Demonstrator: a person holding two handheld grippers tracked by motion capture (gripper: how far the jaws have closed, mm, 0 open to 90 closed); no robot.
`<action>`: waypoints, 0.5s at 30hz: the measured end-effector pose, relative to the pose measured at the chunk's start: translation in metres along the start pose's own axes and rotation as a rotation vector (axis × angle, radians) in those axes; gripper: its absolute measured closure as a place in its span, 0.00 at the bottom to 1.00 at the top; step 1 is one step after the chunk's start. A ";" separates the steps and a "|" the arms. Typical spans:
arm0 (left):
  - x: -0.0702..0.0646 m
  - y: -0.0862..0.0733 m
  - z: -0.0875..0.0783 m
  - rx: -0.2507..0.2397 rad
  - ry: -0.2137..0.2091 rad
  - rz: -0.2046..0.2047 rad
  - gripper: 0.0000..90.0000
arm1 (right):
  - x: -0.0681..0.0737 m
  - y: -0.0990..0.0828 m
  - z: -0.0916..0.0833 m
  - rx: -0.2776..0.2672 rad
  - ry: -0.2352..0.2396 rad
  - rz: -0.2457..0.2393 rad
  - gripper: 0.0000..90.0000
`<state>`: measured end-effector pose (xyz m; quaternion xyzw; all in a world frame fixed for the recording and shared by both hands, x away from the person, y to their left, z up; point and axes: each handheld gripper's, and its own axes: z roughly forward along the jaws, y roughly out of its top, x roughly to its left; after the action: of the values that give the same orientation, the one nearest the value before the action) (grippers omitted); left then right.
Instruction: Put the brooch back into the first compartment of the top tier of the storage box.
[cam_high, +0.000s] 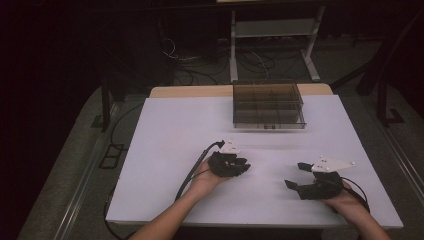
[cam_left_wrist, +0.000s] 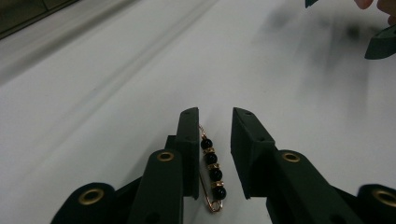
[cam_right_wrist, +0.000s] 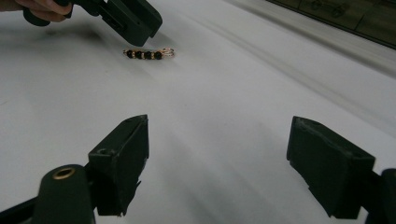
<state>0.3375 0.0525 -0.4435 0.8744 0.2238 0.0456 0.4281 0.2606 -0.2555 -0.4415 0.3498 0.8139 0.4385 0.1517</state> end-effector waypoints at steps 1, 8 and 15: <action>0.000 -0.001 0.001 0.003 0.000 -0.001 0.82 | 0.000 0.000 0.000 0.001 0.000 -0.001 0.23; -0.002 -0.004 0.006 0.030 0.012 0.009 0.83 | 0.000 0.000 0.000 0.001 -0.001 -0.004 0.23; -0.002 -0.005 0.008 0.037 0.015 0.013 0.85 | 0.000 0.000 0.000 0.001 -0.002 -0.006 0.23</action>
<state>0.3362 0.0487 -0.4524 0.8831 0.2221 0.0506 0.4101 0.2604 -0.2552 -0.4414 0.3477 0.8152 0.4371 0.1536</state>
